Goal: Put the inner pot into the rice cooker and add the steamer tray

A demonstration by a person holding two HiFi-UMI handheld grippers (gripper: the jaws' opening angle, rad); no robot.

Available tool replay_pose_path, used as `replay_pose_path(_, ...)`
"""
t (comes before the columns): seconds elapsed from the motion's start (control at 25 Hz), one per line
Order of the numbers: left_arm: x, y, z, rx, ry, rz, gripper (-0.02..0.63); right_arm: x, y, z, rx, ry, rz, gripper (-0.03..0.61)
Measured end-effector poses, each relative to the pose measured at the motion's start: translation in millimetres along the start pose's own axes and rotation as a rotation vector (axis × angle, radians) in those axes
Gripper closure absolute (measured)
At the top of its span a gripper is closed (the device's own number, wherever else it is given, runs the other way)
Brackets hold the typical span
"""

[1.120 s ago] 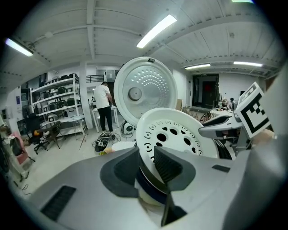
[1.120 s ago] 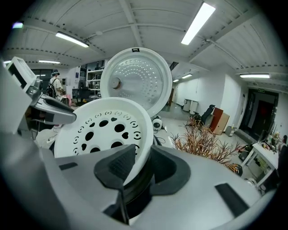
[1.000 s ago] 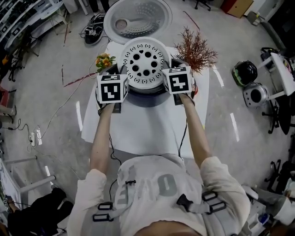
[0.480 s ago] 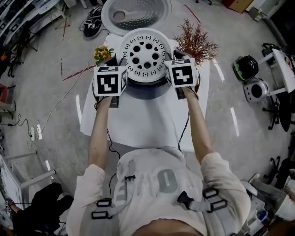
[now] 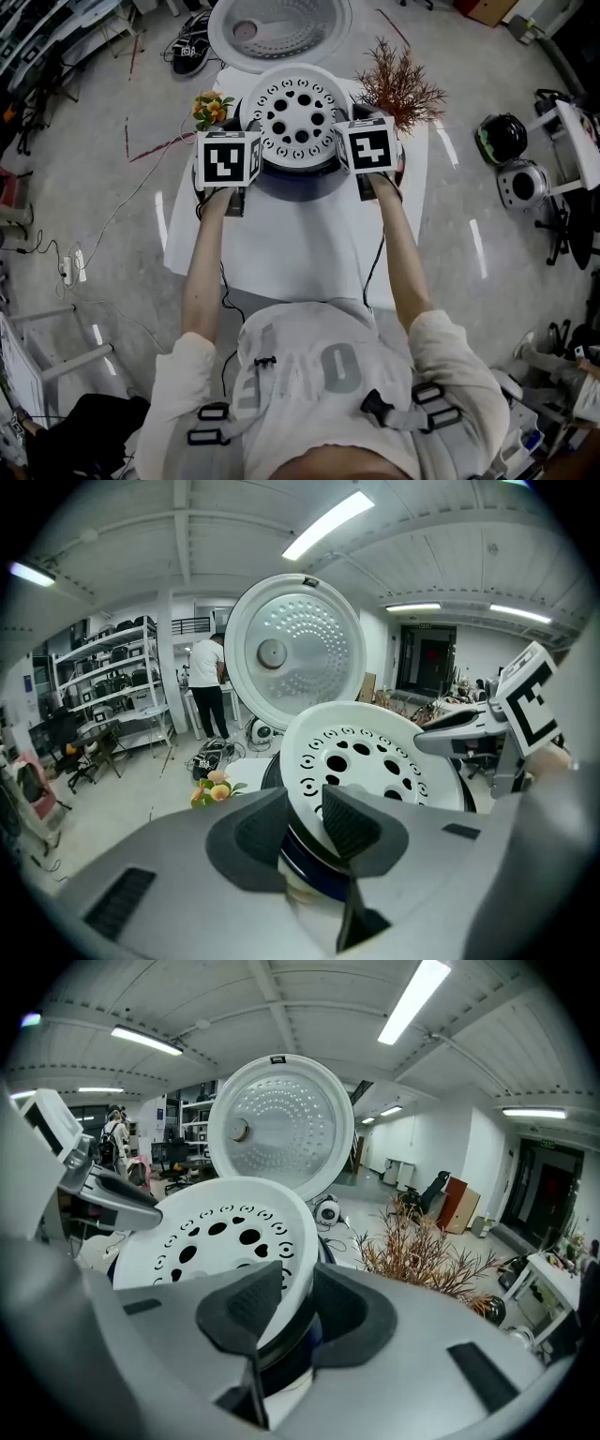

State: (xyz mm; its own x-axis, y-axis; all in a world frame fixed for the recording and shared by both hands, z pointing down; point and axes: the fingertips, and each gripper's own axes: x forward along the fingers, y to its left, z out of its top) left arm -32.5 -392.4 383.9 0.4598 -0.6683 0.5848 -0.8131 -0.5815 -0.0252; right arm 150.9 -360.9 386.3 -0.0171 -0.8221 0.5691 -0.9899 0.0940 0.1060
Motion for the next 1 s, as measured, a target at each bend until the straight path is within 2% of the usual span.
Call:
replay_pose_path(0.36,6.2,2.3,-5.0,-0.016,0.017,0.009,0.5,2.6,-1.1,-2.4,0.019,-0.007,-0.027,0.465)
replay_pose_path(0.52,6.9,3.3,-5.6,-0.028,0.005,0.015,0.501,5.5,1.3,-5.0,-0.119,-0.034,-0.116,0.465)
replay_pose_path(0.6,7.3,6.1,-7.0,-0.008,-0.011,0.053,0.502,6.7,3.7,-5.9,-0.208,-0.045,-0.173,0.504)
replay_pose_path(0.68,8.5,7.6,-7.5,0.009,-0.028,0.082,0.502,7.9,4.8,-5.8,-0.257,-0.051,-0.208,0.508)
replay_pose_path(1.0,10.6,7.9,-9.3,0.002,-0.026,0.081,0.502,9.9,4.7,-6.7,-0.245,-0.061,-0.19,0.509)
